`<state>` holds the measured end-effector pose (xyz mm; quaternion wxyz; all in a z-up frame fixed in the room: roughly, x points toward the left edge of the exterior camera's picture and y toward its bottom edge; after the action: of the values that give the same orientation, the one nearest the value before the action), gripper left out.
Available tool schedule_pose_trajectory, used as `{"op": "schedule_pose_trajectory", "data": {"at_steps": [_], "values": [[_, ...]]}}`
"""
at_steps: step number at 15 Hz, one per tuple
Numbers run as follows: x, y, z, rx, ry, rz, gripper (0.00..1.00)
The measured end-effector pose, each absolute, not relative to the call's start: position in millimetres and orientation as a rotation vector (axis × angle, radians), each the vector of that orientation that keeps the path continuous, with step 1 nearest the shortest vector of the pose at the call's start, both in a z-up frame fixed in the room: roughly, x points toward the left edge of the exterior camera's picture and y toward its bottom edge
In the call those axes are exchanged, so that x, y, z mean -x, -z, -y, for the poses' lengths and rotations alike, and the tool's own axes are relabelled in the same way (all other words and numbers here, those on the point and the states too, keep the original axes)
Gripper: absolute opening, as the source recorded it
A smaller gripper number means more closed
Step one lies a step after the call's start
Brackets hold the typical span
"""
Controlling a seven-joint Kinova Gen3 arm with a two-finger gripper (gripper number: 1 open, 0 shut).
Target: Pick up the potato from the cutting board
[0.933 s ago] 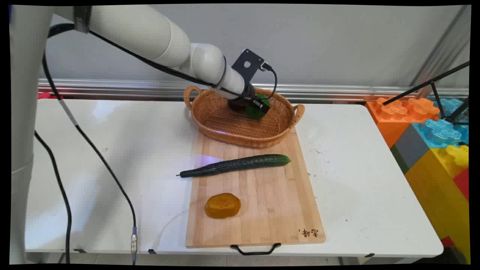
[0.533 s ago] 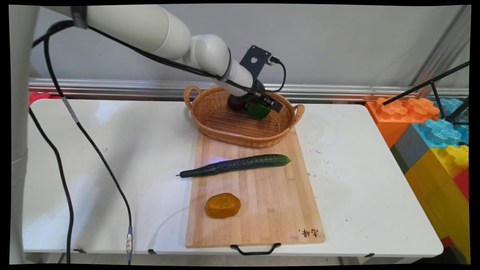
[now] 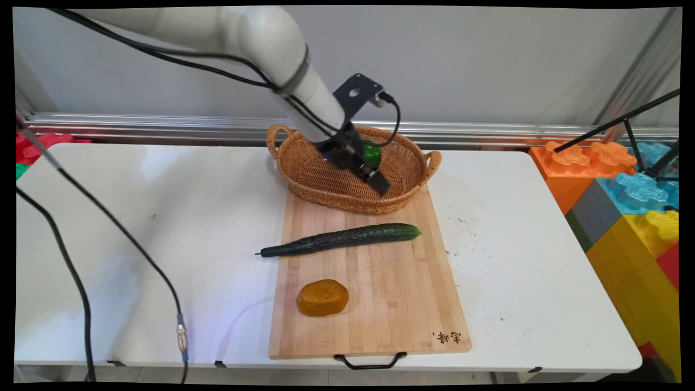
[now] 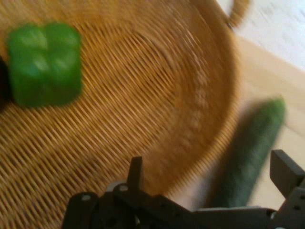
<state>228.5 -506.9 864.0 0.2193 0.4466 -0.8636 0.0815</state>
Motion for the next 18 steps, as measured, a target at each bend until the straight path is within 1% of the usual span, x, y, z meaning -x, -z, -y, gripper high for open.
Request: {"op": "schedule_pose_trajectory", "data": {"at_steps": [4,8,11,18], "values": [[-233.2,-890.0,465.9,-1.142,-0.04,2.504,1.0],[-238.7,-892.9,439.1,-1.074,0.069,2.613,1.0],[-242.7,-883.6,422.8,-1.035,0.113,2.651,1.0],[-248.4,-836.9,391.6,-0.887,0.175,2.683,1.0]]}}
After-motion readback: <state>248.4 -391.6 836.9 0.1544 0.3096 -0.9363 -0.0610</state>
